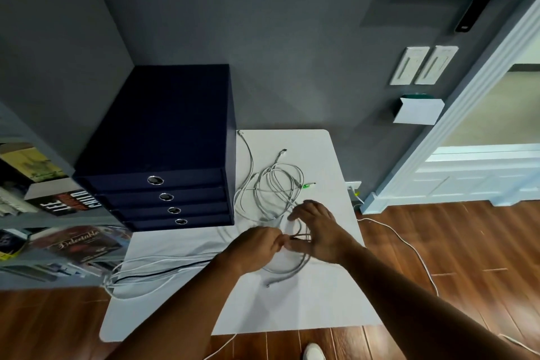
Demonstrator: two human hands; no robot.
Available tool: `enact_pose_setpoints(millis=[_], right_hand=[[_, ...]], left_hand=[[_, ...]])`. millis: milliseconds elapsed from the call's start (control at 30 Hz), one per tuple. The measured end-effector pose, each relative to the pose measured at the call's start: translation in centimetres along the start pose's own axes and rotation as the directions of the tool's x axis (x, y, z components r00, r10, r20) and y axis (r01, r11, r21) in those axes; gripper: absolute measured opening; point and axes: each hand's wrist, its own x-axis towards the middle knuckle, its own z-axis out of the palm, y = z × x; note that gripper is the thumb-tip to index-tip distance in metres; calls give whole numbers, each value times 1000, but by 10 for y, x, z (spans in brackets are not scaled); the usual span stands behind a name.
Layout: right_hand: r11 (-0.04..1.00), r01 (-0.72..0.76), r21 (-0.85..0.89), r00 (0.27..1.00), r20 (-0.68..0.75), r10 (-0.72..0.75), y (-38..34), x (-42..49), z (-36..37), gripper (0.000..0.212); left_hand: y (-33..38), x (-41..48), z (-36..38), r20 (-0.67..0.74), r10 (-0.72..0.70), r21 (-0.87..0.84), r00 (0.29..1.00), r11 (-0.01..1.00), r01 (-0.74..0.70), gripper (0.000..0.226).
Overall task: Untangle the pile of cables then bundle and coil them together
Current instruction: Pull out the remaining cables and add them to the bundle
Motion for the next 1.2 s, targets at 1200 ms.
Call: enact_pose_setpoints(millis=[1200], right_hand=[[195,-161,967,700,-27,714,13,43,-75,18]], left_hand=[[-10,-3,4,-51,-57,31,997,998,59,33]])
